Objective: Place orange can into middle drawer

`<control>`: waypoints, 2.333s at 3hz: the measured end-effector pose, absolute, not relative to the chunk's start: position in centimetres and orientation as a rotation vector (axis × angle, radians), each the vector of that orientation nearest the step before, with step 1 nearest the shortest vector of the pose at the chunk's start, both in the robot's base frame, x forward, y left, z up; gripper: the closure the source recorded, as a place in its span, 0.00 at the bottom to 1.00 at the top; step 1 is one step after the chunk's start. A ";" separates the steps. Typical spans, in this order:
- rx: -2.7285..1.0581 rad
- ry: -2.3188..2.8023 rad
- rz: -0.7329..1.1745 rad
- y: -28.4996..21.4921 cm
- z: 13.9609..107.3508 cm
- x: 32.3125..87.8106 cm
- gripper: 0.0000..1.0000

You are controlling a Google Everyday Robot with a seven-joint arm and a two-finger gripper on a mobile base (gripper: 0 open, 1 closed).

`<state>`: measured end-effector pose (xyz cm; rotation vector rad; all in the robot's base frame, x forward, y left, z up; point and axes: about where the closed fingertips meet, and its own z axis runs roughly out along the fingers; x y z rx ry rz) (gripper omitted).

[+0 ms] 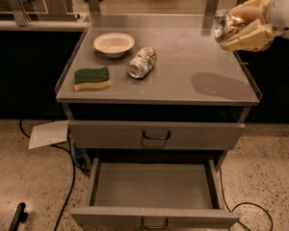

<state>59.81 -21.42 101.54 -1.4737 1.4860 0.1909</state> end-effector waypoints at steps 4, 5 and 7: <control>-1.057 1.783 0.459 -22.3 89.9 48.8 1.00; -1.057 1.783 0.459 -22.3 89.9 48.8 1.00; -0.969 1.805 0.483 -20.2 82.6 47.0 1.00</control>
Offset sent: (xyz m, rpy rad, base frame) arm -0.1402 -0.0135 -0.1735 0.3429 0.4226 -0.3164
